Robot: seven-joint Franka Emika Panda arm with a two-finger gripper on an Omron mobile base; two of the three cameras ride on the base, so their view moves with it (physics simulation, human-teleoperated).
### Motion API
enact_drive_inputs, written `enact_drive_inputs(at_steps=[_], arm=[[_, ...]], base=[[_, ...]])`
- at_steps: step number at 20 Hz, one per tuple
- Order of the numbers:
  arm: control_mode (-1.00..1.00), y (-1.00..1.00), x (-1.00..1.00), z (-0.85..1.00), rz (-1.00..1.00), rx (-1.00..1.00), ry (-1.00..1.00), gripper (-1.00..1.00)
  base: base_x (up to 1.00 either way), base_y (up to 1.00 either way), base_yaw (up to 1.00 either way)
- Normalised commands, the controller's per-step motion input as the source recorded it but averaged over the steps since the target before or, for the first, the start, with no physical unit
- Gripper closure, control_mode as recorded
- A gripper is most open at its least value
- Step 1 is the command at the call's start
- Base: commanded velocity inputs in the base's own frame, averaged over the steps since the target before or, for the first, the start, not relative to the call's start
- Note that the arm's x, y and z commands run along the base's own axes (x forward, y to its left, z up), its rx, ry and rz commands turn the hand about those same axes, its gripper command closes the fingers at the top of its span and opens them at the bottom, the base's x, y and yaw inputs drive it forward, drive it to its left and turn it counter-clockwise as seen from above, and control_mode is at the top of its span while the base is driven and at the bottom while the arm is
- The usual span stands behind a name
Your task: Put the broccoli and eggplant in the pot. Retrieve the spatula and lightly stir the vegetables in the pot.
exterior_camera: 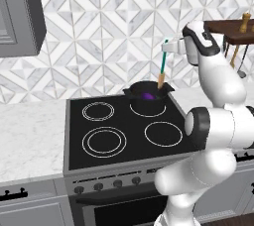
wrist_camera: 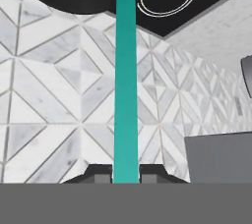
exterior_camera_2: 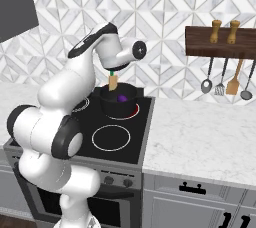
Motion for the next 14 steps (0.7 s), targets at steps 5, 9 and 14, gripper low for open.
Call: enact_drive_inputs(at_steps=[5, 9, 14], arm=[[-1.0, 0.0, 0.04, -0.48, -0.01, 0.0, 0.02, 1.0], [-1.0, 0.0, 0.22, -0.48, 0.0, 0.0, 0.0, 1.0], [-1.0, 0.0, 0.44, -0.4, 0.0, -0.03, 0.0, 1.0]], base=[[0.0, 0.0, 0.0], [0.0, 0.0, 0.0], [0.0, 0.0, 0.0]])
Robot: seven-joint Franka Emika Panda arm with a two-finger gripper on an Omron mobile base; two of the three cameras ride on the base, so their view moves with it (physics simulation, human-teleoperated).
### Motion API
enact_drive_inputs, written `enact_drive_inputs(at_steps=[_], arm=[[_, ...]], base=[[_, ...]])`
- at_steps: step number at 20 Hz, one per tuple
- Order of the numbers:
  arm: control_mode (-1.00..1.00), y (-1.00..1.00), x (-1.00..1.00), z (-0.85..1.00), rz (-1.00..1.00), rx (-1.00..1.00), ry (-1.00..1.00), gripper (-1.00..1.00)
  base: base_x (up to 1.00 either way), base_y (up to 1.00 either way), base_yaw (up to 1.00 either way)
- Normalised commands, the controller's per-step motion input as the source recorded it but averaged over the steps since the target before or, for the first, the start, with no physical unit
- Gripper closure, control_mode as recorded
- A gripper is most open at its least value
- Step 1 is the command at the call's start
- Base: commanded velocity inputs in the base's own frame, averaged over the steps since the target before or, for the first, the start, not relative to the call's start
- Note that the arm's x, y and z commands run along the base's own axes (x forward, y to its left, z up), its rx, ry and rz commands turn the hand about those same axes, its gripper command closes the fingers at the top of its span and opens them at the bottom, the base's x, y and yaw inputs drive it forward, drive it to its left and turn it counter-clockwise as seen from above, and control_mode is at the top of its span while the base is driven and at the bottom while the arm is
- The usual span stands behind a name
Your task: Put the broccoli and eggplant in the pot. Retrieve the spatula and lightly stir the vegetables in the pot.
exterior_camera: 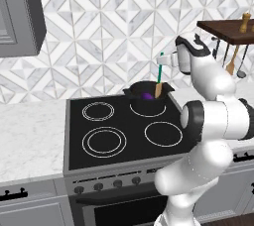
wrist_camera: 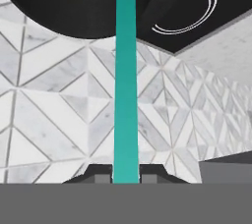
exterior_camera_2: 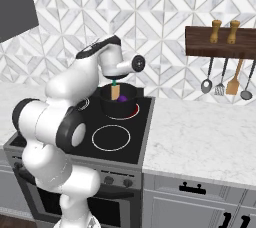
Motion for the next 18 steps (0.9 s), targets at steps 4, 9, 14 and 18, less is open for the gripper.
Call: enact_drive_inputs(at_steps=[4, 9, 14, 18], arm=[[-1.0, 0.0, 0.55, -0.29, 0.0, -0.04, 0.0, 1.0], [-1.0, 0.0, 0.55, -0.25, 0.0, -0.01, 0.0, 1.0], [-1.0, 0.0, 0.47, -0.35, 0.0, 0.0, 0.01, 1.0], [-1.0, 0.0, 0.35, -0.47, 0.0, 0.0, 0.01, 1.0]], base=[[0.0, 0.0, 0.0], [0.0, 0.0, 0.0], [0.0, 0.0, 0.0], [0.0, 0.0, 0.0]])
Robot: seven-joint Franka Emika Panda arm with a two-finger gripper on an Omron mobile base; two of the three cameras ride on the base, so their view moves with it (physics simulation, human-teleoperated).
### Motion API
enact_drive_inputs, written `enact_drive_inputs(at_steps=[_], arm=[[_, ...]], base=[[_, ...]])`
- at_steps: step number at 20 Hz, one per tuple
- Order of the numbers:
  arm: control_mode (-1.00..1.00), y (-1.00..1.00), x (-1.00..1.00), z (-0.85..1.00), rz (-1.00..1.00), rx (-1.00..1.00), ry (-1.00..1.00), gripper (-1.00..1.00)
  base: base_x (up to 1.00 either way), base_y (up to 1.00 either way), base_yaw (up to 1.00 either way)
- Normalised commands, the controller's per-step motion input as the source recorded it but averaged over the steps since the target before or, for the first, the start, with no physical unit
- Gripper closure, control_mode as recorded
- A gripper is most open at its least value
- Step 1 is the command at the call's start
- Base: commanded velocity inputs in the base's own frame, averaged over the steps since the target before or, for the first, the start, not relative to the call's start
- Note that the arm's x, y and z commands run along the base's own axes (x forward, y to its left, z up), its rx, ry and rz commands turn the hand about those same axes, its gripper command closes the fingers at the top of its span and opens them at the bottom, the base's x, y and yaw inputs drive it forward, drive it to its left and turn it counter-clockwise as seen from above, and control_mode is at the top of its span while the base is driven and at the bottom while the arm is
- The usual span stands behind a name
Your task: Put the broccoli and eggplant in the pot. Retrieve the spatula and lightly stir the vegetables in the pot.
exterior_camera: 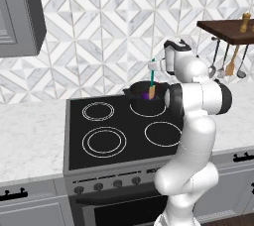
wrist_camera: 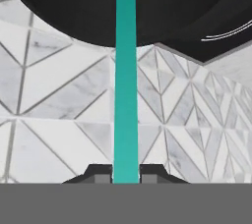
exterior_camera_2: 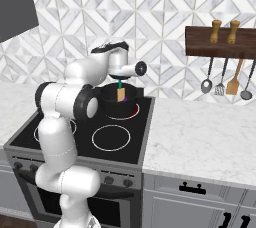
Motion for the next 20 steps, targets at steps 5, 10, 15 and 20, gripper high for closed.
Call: enact_drive_inputs(at_steps=[5, 10, 15, 20], arm=[[-1.0, 0.0, 0.32, -0.38, 0.0, 0.0, 0.0, 1.0], [-1.0, 0.0, 0.32, -0.21, 0.0, 0.0, 0.0, 1.0], [-1.0, -0.04, 0.12, 0.01, 0.0, 0.0, 0.0, 1.0], [-1.0, -0.15, 0.16, 0.03, 0.0, 0.0, 0.0, 1.0]], base=[[0.0, 0.0, 0.0], [0.0, 0.0, 0.0], [0.0, 0.0, 0.0], [0.0, 0.0, 0.0]])
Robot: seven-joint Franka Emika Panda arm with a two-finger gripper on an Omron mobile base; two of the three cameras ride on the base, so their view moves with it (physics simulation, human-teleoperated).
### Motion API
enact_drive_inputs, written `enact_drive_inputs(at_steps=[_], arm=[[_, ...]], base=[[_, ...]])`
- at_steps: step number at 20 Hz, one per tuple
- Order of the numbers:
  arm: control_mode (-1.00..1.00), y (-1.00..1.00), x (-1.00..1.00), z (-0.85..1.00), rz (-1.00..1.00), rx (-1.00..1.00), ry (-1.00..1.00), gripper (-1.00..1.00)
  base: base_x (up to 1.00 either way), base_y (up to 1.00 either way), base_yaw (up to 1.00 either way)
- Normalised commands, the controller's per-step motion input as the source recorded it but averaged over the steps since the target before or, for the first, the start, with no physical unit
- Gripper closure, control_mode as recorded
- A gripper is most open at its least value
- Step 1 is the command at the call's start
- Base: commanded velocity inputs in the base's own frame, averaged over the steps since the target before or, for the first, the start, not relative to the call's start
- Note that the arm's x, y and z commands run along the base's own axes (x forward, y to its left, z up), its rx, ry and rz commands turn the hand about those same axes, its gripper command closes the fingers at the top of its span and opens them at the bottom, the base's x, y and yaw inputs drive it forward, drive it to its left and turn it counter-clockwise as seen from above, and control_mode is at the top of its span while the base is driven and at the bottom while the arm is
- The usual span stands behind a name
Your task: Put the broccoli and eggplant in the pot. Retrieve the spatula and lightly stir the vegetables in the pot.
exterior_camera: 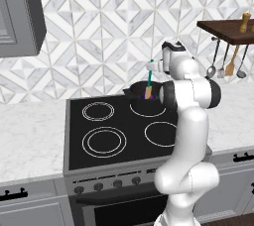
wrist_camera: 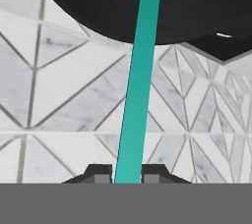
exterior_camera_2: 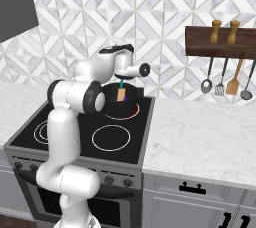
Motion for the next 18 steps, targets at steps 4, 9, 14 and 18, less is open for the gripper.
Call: enact_drive_inputs(at_steps=[4, 9, 14, 18], arm=[[-1.0, -0.13, 0.31, 0.0, 0.0, 0.0, 0.0, 1.0], [-1.0, -0.08, 0.15, 0.13, -0.01, 0.0, 0.0, 1.0], [-1.0, 0.0, 0.0, 0.1, -0.02, 0.0, 0.0, 1.0], [-1.0, 0.0, 0.03, -0.01, -0.05, 0.0, 0.0, 1.0]], base=[[0.0, 0.0, 0.0], [0.0, 0.0, 0.0], [0.0, 0.0, 0.0], [0.0, 0.0, 0.0]])
